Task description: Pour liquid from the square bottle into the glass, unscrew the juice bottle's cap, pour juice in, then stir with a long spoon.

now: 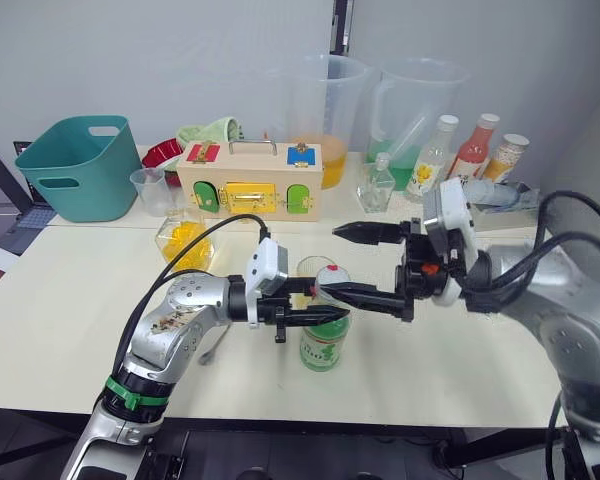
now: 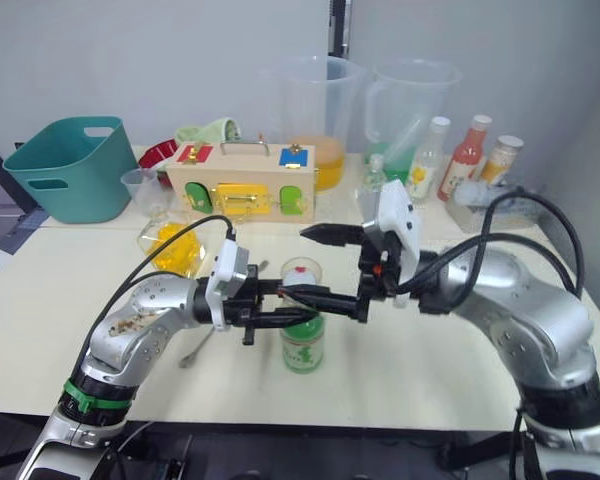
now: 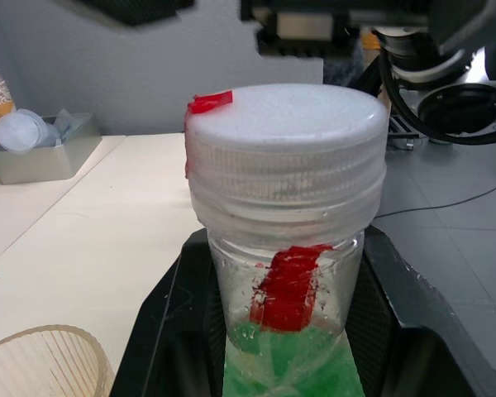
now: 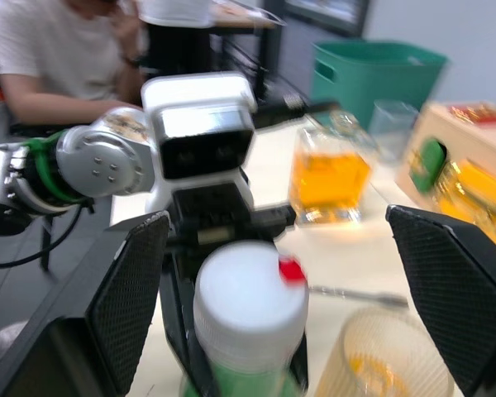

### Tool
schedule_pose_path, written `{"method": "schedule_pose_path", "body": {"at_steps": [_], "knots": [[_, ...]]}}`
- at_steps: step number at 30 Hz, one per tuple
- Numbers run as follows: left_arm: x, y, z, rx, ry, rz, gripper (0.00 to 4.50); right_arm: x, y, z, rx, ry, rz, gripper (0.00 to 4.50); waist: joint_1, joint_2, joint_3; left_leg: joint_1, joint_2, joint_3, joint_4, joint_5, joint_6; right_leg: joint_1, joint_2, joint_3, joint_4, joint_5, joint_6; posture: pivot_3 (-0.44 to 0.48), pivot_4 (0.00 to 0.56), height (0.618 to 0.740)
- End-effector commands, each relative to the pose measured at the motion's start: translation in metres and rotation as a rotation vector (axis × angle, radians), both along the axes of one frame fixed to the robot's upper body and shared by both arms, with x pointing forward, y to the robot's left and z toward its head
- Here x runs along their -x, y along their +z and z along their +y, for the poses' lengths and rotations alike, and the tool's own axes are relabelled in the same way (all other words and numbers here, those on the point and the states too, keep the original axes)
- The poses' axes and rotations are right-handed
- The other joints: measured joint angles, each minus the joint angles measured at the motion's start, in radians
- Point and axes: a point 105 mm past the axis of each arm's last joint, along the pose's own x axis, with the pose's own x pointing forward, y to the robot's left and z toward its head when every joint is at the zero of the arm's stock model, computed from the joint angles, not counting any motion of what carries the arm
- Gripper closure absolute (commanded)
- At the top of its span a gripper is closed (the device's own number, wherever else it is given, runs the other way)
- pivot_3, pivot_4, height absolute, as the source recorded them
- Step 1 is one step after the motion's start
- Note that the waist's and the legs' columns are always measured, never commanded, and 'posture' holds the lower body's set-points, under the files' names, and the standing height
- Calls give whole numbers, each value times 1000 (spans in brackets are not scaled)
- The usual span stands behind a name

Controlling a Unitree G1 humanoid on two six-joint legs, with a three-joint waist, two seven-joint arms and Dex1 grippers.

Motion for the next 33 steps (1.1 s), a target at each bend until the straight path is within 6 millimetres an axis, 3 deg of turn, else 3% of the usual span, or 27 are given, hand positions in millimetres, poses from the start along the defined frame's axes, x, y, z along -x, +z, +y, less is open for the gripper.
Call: {"method": "schedule_pose_path", "body": {"at_steps": [1, 11, 20, 25, 29, 33], "knots": [[2, -10, -7, -13, -33, 42, 3028, 10, 3, 3, -27, -69, 5, 48, -1, 0, 0, 0, 0, 0, 0, 0, 0, 0, 0, 0, 0, 0, 0, 0, 150, 740], [2, -9, -11, -13, -49, 47, 3028, 8, -6, 5, -18, -201, 10, 48, 0, 0, 0, 1, -1, 0, 0, 0, 1, 2, 0, -1, 0, 0, 0, 0, 150, 740], [4, -11, -10, -24, -48, 40, 3028, 9, -18, 7, 7, -181, 48, 2800, -1, 0, 0, 2, -1, 0, 0, 0, 1, 3, 1, -1, 0, 0, 1, 0, 150, 740], [5, -11, -7, -28, -28, 30, 3028, 17, -21, 13, 76, 87, 36, 2808, -3, 0, 0, 4, -2, 0, 0, 0, 1, 6, 1, -1, -2, 0, 1, 0, 150, 740], [7, -12, -7, -30, -18, 29, 3028, 1, -23, 6, 126, 317, 26, 2808, -8, 0, 0, 11, 1, 1, 0, -1, 3, 15, 4, -1, -8, 0, 1, 0, 150, 740], [7, -10, -3, -43, 3, 14, 3028, -19, -23, 11, 298, 563, -61, 2808, -17, 0, 0, 13, 1, 1, -1, -1, 3, 16, 5, -1, -8, 0, 1, 0, 150, 740]]}}
